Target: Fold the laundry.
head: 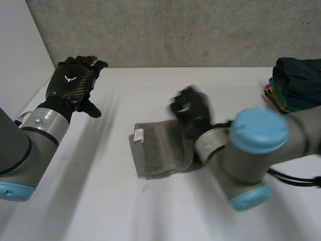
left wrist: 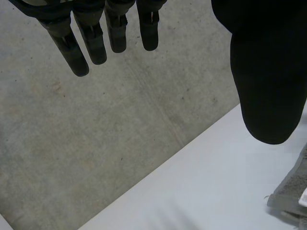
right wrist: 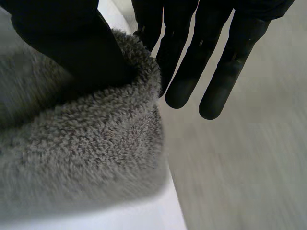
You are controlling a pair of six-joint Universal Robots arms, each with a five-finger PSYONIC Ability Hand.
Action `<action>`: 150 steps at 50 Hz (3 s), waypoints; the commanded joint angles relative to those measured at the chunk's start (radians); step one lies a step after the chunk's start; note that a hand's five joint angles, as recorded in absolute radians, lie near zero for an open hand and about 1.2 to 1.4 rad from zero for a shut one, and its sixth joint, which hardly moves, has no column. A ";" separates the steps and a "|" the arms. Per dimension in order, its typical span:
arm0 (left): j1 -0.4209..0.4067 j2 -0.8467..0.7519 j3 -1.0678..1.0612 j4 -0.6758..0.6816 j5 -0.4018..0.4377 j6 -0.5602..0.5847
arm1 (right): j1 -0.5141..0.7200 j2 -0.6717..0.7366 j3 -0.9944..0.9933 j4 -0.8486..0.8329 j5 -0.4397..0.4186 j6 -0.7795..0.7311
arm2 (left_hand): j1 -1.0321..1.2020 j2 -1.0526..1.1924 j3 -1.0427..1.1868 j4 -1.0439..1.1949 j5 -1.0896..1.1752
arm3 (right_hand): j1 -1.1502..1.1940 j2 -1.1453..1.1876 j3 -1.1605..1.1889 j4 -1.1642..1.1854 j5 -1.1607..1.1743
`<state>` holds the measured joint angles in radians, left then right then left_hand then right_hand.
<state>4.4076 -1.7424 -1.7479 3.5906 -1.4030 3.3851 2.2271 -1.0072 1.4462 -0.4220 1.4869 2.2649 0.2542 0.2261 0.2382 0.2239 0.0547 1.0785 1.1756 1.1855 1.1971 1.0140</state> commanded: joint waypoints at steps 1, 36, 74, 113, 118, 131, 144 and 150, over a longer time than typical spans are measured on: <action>-0.037 0.006 0.011 0.000 -0.002 -0.024 | 0.138 0.122 -0.015 0.014 -0.292 -0.081 | -0.061 -0.033 -0.045 -0.031 -0.036 | 0.318 0.221 0.211 0.199 0.208; -0.346 -0.314 0.156 -0.239 -0.301 -0.165 | -0.116 0.242 -0.349 0.572 -0.188 0.754 | -0.023 0.005 -0.007 0.007 0.002 | -0.904 -1.001 -1.011 -1.023 -1.014; -0.244 -0.235 0.554 -0.516 0.197 -0.156 | 0.017 -0.031 0.175 0.114 -0.068 0.395 | -0.038 -0.010 -0.022 -0.007 -0.013 | -0.904 -1.001 -1.011 -1.023 -1.014; -0.263 -0.262 0.582 -0.538 0.243 -0.156 | 0.020 0.228 -0.047 -0.118 -0.077 0.344 | -0.032 -0.004 -0.016 -0.002 -0.007 | 0.318 0.221 0.211 0.199 0.208; -0.251 -0.253 0.605 -0.535 0.242 -0.158 | 0.013 0.196 -0.092 -0.119 -0.065 0.357 | -0.032 -0.004 -0.016 -0.002 -0.007 | 0.318 0.221 0.211 0.199 0.208; -0.221 -0.203 0.662 -0.532 0.240 -0.161 | -0.205 0.052 -0.326 -0.170 -0.059 0.470 | -0.032 -0.004 -0.016 -0.002 -0.007 | 0.318 0.221 0.211 0.199 0.208; -0.234 -0.184 0.642 -0.523 0.239 -0.161 | -0.650 0.067 -0.504 -0.250 -0.108 0.703 | -0.032 -0.004 -0.016 -0.002 -0.007 | 0.318 0.221 0.211 0.199 0.208; -0.235 -0.186 0.617 -0.523 0.240 -0.159 | -0.828 0.174 -0.500 -0.250 -0.266 0.771 | -0.032 -0.004 -0.016 -0.002 -0.007 | 0.318 0.221 0.211 0.199 0.208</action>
<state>4.1739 -1.9264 -1.1084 3.0683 -1.1637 3.2240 1.5570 -0.9342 0.9420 -0.6743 1.3590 2.9783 0.2546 0.2261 0.2382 0.2239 0.0545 1.0483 1.1611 1.1759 1.1977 0.9488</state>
